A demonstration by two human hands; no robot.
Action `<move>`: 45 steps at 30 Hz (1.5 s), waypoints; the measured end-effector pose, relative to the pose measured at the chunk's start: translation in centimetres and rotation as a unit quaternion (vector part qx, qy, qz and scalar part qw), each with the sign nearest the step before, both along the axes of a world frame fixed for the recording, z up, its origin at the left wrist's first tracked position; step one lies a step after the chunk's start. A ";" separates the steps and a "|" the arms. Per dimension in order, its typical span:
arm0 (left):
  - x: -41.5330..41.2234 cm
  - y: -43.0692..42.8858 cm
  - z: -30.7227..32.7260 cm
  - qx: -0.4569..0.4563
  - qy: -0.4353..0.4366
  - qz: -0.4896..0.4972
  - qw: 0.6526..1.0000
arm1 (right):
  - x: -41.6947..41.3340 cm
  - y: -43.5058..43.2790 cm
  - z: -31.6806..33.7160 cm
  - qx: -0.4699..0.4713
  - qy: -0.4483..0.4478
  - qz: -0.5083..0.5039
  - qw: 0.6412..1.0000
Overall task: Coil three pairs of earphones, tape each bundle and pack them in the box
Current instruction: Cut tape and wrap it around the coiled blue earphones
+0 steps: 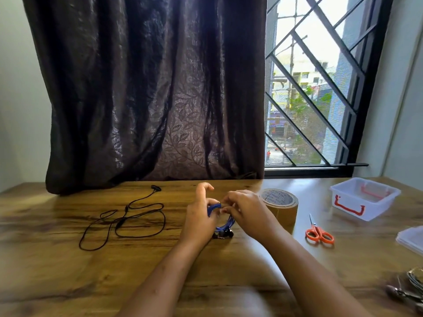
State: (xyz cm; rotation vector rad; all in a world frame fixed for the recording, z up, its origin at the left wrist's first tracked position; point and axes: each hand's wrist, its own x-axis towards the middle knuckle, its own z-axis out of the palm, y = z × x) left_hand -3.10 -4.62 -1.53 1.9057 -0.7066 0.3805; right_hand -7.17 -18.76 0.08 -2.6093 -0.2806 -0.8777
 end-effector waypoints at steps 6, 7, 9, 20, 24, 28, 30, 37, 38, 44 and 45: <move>-0.2 0.0 0.2 -0.025 0.018 0.030 0.999 | 0.0 0.0 -0.2 0.003 -0.008 -0.015 1.000; -0.2 0.1 0.3 -0.028 0.019 0.034 0.999 | 0.1 0.1 -0.2 0.002 -0.005 -0.015 1.000; -0.2 0.2 0.3 -0.028 0.017 0.035 0.999 | 0.2 0.2 -0.4 0.000 0.004 -0.011 1.000; 0.0 0.4 0.3 -0.037 -0.055 0.052 0.996 | -0.5 0.6 0.4 0.000 -0.014 -0.042 0.999; 0.1 0.2 0.3 0.018 -0.091 0.037 0.995 | -0.4 0.5 0.1 0.004 -0.034 -0.065 0.997; 0.1 0.2 0.4 0.055 -0.140 0.029 0.988 | -0.2 0.2 -0.2 0.041 -0.016 -0.056 0.997; 0.2 0.3 0.5 0.036 -0.152 0.019 0.988 | 0.1 0.1 -0.3 0.064 0.010 -0.047 0.997; 0.6 0.3 0.4 0.014 -0.151 0.021 0.988 | 0.2 0.2 0.0 0.180 0.049 0.045 0.981; 0.6 0.3 0.3 0.016 -0.152 0.020 0.988 | 0.0 0.3 0.1 0.187 0.055 0.054 0.979; 0.4 0.3 0.3 0.022 -0.156 0.035 0.987 | -0.2 0.7 0.4 0.306 0.141 0.098 0.936; 0.4 0.3 0.3 0.020 -0.155 0.034 0.987 | -0.3 0.8 0.4 0.324 0.154 0.101 0.928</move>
